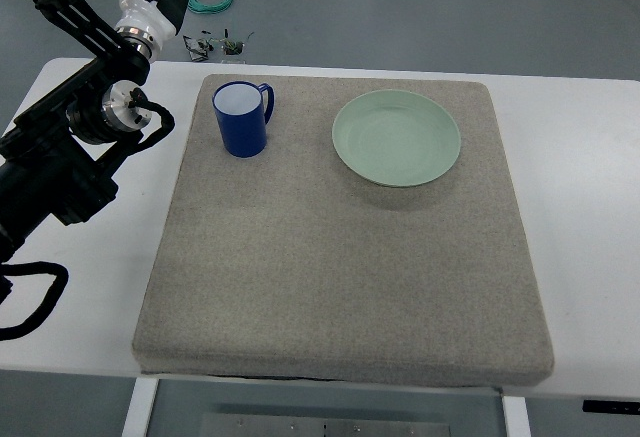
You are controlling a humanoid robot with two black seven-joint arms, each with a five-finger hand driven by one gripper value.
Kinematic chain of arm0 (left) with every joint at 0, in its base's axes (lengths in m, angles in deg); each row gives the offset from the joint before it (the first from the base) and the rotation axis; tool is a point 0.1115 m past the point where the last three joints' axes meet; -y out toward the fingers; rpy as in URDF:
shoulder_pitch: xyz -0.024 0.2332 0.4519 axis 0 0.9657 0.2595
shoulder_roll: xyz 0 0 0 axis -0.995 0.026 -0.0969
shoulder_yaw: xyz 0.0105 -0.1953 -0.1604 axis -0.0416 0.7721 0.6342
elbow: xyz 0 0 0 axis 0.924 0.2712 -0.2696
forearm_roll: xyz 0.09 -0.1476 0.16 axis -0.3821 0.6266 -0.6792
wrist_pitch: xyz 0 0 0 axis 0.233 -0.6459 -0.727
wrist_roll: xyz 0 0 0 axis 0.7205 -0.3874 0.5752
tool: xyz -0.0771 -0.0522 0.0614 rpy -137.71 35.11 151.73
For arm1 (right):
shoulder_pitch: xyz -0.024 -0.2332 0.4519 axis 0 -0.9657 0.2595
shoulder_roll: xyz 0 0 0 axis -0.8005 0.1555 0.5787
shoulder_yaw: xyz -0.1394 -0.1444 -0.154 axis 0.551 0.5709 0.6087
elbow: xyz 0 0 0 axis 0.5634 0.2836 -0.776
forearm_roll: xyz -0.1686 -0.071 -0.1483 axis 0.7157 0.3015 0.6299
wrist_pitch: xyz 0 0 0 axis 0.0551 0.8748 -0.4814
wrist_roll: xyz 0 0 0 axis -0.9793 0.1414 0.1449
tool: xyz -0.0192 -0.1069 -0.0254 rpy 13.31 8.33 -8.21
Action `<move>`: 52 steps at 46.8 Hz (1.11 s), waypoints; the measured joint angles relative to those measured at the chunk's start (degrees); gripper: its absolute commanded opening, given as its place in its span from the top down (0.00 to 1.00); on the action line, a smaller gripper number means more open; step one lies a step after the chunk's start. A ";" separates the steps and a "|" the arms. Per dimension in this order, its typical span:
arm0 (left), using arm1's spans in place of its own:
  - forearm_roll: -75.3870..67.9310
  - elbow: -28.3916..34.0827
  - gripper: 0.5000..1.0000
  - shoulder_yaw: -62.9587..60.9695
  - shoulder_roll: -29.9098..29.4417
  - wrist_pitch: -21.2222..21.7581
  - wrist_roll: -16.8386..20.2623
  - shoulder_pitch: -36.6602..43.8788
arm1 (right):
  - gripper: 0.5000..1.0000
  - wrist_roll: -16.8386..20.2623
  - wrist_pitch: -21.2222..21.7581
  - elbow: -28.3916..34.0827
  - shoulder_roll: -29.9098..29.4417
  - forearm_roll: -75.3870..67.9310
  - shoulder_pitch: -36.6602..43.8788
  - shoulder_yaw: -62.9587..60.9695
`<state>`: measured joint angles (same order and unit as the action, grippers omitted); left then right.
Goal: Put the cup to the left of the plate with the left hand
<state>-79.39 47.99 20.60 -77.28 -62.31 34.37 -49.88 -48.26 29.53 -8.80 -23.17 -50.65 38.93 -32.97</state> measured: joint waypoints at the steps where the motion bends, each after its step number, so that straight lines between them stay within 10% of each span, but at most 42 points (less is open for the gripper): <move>1: 1.19 0.39 0.01 0.07 0.13 0.01 -0.46 -0.03 | 0.13 0.00 0.00 0.00 0.00 0.00 0.00 0.00; 17: 14.32 6.30 0.01 0.83 0.92 -6.30 -1.91 -0.02 | 0.13 0.03 0.00 0.01 0.00 0.01 0.00 0.00; 52: 18.47 13.96 0.01 0.48 3.92 -6.23 -1.77 -4.09 | 0.13 0.04 0.00 0.02 0.00 0.02 0.00 0.00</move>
<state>-60.91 61.95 21.08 -73.36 -68.55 32.61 -53.97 -48.23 29.53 -8.77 -23.16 -50.63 38.93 -32.97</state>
